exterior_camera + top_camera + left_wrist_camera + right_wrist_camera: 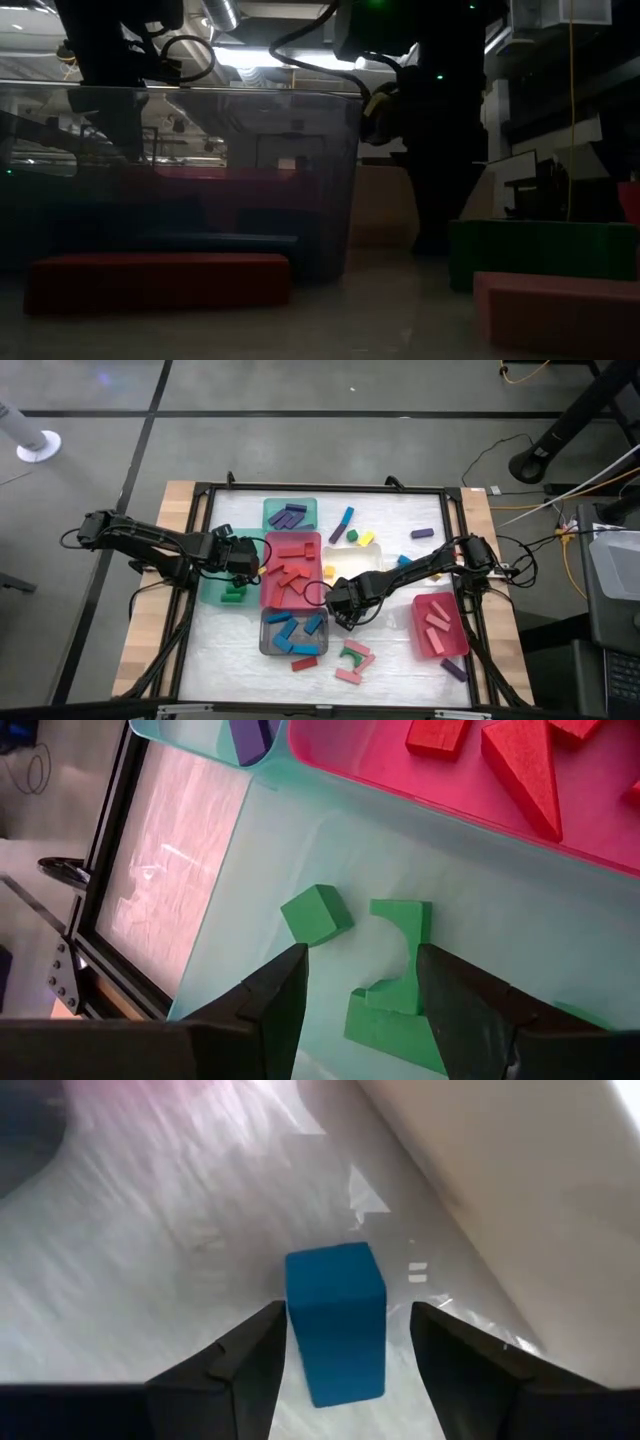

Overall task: Sort blocks
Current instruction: Put the blue block into the black bin

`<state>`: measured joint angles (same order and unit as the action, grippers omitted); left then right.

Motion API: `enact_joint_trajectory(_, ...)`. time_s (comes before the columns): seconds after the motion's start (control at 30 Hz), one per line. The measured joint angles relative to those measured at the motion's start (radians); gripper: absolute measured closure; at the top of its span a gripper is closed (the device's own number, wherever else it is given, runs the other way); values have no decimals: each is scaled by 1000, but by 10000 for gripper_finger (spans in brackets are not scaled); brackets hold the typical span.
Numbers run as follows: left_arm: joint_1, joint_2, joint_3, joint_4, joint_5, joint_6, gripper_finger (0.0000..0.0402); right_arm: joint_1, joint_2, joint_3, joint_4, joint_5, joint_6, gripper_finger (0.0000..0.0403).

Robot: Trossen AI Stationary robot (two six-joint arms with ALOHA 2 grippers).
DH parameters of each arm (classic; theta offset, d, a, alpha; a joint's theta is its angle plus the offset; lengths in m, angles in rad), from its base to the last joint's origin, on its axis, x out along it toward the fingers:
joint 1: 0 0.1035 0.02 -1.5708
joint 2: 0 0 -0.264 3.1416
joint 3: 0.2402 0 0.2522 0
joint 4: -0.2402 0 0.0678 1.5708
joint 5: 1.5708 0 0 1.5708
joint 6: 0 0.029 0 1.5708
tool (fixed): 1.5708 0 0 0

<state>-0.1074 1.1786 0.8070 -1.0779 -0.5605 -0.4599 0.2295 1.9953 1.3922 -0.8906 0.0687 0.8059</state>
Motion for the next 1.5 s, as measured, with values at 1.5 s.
enact_joint_trajectory(1.5, -1, 0, 0, 17, 0, 0, 226, -1, 23, 13, 39, -193, 1, 215)
